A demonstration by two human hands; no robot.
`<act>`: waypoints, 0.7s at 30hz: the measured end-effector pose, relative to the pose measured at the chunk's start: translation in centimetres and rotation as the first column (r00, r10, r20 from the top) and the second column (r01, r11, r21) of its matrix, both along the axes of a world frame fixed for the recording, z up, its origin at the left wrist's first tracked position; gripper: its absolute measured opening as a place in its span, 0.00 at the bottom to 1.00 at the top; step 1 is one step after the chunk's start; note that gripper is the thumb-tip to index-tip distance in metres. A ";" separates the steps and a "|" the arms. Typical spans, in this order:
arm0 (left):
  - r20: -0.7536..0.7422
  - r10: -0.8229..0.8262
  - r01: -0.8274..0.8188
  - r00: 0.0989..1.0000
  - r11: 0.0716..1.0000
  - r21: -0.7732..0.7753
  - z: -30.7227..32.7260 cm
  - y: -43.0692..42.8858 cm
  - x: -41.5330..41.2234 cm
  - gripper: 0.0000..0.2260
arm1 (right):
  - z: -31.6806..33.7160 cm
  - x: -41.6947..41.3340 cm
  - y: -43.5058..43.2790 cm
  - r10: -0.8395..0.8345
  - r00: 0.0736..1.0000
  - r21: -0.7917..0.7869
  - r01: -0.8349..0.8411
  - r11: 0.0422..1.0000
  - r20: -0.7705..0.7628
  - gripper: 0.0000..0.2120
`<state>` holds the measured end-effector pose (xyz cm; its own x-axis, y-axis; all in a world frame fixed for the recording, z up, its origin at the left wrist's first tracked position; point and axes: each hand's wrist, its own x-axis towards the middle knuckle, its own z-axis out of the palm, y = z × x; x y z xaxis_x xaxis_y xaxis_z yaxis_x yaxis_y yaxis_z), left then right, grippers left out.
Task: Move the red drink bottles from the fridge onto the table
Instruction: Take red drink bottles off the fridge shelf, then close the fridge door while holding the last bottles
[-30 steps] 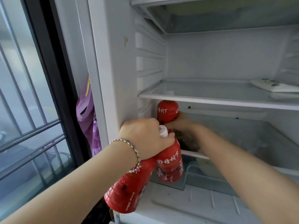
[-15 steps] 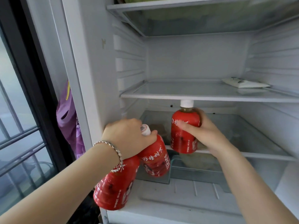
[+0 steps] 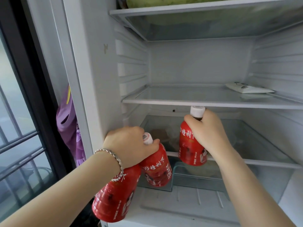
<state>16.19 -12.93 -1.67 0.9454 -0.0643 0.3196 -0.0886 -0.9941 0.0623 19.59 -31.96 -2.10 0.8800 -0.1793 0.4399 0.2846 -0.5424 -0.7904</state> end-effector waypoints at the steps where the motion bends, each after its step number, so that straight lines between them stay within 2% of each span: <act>1: -0.001 -0.003 0.003 1.000 1.000 -0.004 -0.1 0.0 0.0 0.25 | -0.3 -0.4 -0.2 -0.041 0.998 -0.005 0.041 0.999 0.040 0.10; 4: -0.005 -0.007 0.007 1.000 1.000 -0.006 0.0 0.0 0.0 0.25 | -1.2 -1.9 -0.2 -0.183 0.931 -0.032 0.203 0.979 0.316 0.10; 6: -0.033 0.001 -0.001 0.999 1.000 0.002 0.1 -0.1 0.0 0.24 | -1.2 -2.6 -0.3 -0.155 0.898 -0.073 0.202 0.977 0.412 0.11; 9: -0.042 0.020 -0.020 0.999 1.000 0.023 -0.1 -0.2 -0.2 0.23 | -0.2 -3.2 -0.5 -0.027 0.933 -0.248 0.124 0.961 0.360 0.10; 12: 0.059 0.053 -0.056 0.997 0.997 0.056 -1.1 -0.3 -1.2 0.24 | 0.5 -3.9 0.2 0.136 0.941 -0.439 0.015 0.898 0.309 0.08; 16: 0.109 0.102 -0.102 0.989 0.995 -0.002 -2.5 0.0 -3.8 0.23 | -0.2 -5.2 1.8 0.261 0.952 -0.488 -0.152 0.860 0.162 0.09; 21: 0.162 0.143 -0.145 0.976 0.989 0.001 -3.8 1.7 -8.6 0.25 | -2.4 -9.0 3.1 0.238 0.958 -0.519 -0.124 0.846 0.160 0.10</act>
<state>7.60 -11.19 -5.44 0.8810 0.0635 0.4689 0.0474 -0.9978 0.0461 10.60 -28.84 -4.48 0.7512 0.2679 0.6033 0.5446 -0.7680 -0.3371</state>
